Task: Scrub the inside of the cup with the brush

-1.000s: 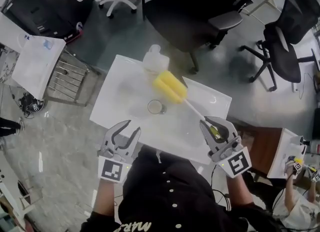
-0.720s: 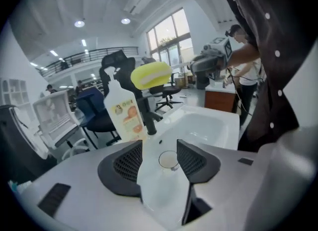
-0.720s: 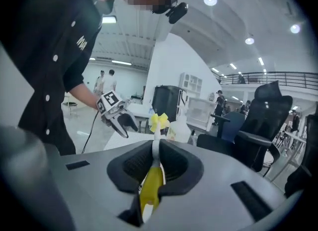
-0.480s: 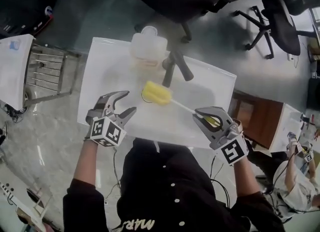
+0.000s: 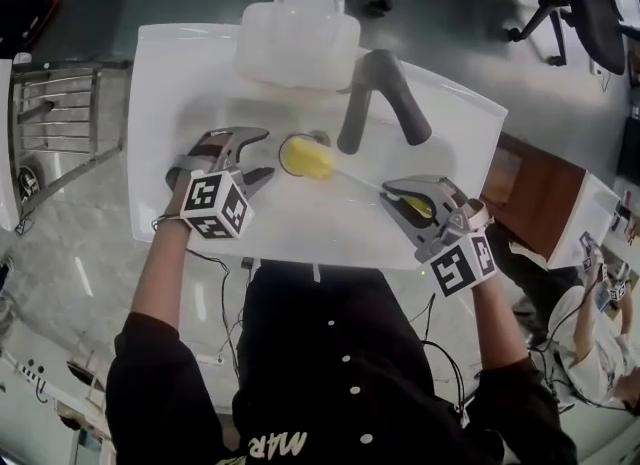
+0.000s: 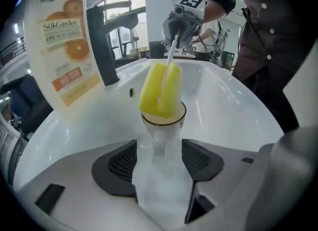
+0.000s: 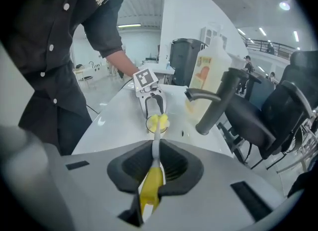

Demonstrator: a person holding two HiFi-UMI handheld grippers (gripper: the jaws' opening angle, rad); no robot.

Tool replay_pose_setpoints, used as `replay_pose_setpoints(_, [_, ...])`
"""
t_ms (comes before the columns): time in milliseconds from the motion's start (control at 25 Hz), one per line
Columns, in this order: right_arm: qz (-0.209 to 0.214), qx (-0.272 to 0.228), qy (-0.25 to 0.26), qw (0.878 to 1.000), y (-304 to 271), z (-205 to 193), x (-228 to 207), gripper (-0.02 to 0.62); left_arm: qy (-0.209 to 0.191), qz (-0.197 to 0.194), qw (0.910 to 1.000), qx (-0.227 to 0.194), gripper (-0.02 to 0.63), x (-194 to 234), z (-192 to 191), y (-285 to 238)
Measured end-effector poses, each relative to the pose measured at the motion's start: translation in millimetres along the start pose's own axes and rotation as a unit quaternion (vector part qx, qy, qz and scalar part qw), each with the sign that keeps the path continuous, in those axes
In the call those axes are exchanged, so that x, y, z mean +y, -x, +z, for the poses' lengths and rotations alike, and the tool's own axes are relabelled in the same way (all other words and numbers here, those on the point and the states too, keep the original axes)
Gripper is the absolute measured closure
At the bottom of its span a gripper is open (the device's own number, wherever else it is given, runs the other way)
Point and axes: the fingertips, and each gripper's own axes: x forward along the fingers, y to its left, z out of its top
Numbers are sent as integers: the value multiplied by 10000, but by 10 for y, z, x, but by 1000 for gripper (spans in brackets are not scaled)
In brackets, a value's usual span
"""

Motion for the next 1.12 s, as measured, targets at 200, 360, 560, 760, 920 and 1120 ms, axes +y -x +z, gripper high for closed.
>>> replay_pose_setpoints(200, [177,178,-30,9997,-134,-65,10,545,-134,-132,9996,-214,411,-9,-10,-143])
replay_pose_setpoints(360, [199,276,30,9994,-152,-97,-19,545,-364,-157,9988,-294,475,-36,-8,-190])
replay_pose_setpoints(560, [307,536,359,9974,-118,-107,-15,546,-374,-127,9985,-372,512,-85,28,-169])
replay_pose_setpoints(760, [468,844,933,9909,-85,-73,-33,546,-395,-68,9989,-244,517,-122,112,-148])
replay_pose_setpoints(920, [555,1125,1708,9773,-111,-46,-57,546,-93,-132,9998,-124,519,-144,223,-130])
replay_pose_setpoints(1120, [667,1328,2944,9441,-145,-13,-79,545,-110,-116,9998,109,520,-173,334,-121])
